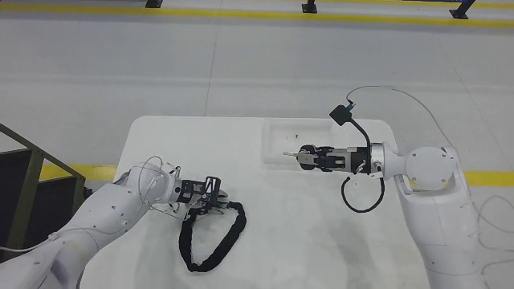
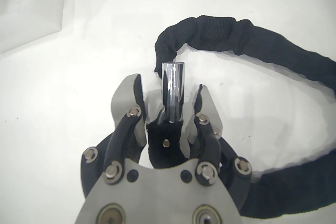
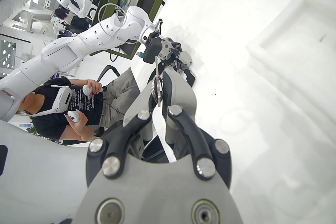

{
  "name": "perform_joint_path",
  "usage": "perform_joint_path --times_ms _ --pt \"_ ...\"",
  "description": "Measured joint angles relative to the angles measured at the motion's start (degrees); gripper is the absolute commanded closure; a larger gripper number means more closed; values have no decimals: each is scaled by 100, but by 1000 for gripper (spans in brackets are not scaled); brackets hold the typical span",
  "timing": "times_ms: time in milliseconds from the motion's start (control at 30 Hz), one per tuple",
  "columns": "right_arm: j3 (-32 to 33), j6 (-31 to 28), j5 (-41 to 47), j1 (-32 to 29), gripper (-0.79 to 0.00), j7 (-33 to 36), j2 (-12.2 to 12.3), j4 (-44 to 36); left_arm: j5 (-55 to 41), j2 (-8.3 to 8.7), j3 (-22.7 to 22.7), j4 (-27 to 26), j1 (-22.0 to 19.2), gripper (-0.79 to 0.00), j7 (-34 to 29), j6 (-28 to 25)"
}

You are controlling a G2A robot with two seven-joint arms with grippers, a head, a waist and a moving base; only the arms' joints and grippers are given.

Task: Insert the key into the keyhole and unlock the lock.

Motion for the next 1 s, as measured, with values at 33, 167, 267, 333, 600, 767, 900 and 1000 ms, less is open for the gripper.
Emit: perform_joint_path --times_ms 33,167,267,333,600,767,900,1000 --pt "0 0 0 0 0 0 0 0 19 -9 -12 7 -3 0 17 0" --pt "0 0 0 0 0 0 0 0 65 -32 -57 13 -20 0 55 -28" --pt "0 0 0 0 0 0 0 0 55 -47 -108 -5 -42 0 58 -90" --pt "0 0 0 0 0 0 0 0 -17 -61 -164 -40 -64 0 52 -166" --pt "0 0 0 0 0 0 0 0 -143 -4 -420 -718 -271 0 181 -588" --pt "-40 -13 -60 -42 0 -53 3 -36 -138 140 -674 -1362 -388 0 158 -668" --pt "-250 -10 -294 -197 0 -70 38 -216 -301 312 -1005 -1900 -398 0 0 -763" --pt "-290 20 -439 -292 0 -32 72 -383 -400 415 -1208 -2247 -342 0 -188 -805"
